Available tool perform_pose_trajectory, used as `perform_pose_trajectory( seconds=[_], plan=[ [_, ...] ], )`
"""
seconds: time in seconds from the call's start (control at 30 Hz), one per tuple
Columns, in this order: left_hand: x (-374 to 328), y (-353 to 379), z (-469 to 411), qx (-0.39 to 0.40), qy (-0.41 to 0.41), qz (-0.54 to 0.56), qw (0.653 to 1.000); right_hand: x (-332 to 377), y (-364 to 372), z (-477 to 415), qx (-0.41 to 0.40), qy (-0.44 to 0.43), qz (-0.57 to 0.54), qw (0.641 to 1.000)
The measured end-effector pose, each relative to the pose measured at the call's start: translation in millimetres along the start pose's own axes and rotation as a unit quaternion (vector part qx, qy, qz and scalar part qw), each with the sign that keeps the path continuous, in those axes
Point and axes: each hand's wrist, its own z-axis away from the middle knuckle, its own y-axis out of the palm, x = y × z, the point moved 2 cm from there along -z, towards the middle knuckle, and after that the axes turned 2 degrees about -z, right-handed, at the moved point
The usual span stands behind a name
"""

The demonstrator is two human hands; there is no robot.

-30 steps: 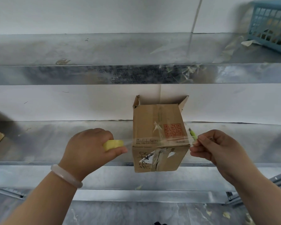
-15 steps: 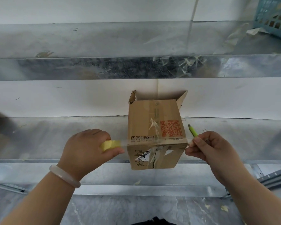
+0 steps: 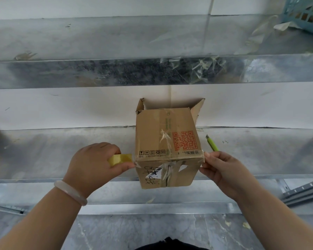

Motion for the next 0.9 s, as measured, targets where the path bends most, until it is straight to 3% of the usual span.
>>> perform_pose_trajectory(
  seconds=[0.1, 0.2, 0.27, 0.33, 0.37, 0.43, 0.5, 0.57, 0.6, 0.7, 0.9],
  plan=[
    [0, 2, -1, 0.01, 0.001, 0.002, 1.0, -17, 3, -7, 0.028, 0.044, -0.082, 0.995],
    [1, 4, -1, 0.023, -0.001, 0.011, 1.0, -32, -3, -11, 0.007, 0.066, -0.096, 0.993],
    [1, 4, -1, 0.025, 0.003, 0.014, 1.0, -34, -9, -13, -0.019, 0.054, -0.036, 0.998],
    [2, 4, -1, 0.023, -0.001, 0.013, 1.0, -25, -14, -12, -0.083, -0.02, 0.101, 0.991],
    [2, 4, -1, 0.024, -0.002, 0.014, 1.0, -18, -16, -10, -0.138, -0.081, 0.177, 0.971],
    [2, 4, -2, 0.025, -0.003, 0.018, 1.0, 1, -5, 3, -0.192, -0.277, 0.303, 0.891],
    [1, 4, -3, 0.032, -0.007, 0.021, 0.999, 12, 21, 17, -0.097, -0.504, 0.431, 0.742],
    [1, 3, -3, 0.043, -0.014, 0.025, 0.999, 3, 41, 15, 0.043, -0.59, 0.535, 0.604],
    [1, 4, -3, 0.046, -0.016, 0.026, 0.998, -3, 45, 10, 0.076, -0.597, 0.568, 0.561],
    [2, 6, -2, 0.047, -0.016, 0.034, 0.998, -14, 43, -2, 0.072, -0.627, 0.593, 0.5],
    [5, 9, -2, 0.055, -0.014, 0.044, 0.997, -11, 42, 2, 0.084, -0.615, 0.648, 0.441]
  ],
)
